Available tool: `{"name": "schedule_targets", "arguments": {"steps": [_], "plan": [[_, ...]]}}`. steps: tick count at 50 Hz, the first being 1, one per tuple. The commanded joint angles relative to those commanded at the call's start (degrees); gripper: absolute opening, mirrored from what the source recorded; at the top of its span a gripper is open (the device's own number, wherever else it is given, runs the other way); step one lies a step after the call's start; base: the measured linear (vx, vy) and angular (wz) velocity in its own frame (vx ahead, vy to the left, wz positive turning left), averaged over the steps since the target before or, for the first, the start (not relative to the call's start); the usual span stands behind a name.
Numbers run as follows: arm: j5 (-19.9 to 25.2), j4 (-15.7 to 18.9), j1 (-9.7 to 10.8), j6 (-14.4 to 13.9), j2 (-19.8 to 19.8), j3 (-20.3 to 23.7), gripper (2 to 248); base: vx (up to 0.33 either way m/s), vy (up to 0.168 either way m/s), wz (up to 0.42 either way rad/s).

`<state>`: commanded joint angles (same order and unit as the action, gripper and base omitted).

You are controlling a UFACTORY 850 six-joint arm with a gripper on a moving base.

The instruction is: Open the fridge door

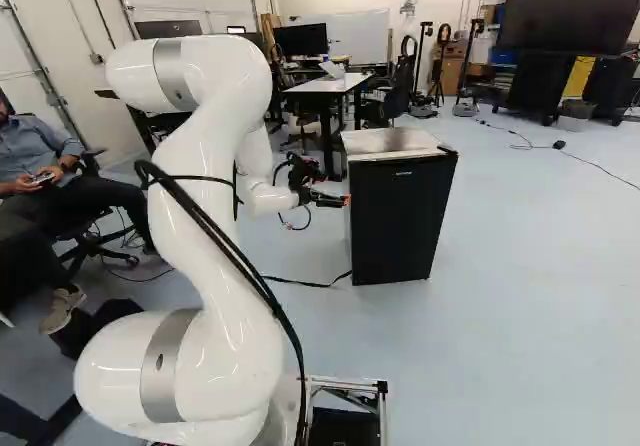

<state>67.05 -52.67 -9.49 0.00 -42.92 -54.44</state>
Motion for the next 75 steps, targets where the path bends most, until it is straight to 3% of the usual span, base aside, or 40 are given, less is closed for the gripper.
{"name": "schedule_targets", "arguments": {"steps": [47,75], "plan": [[0.0,0.0,4.0,0.0,-2.9,-4.8,247,0.0,0.0,0.0],[0.0,0.0,5.3,0.0,-4.3,-7.1,247,0.0,0.0,0.0]]}}
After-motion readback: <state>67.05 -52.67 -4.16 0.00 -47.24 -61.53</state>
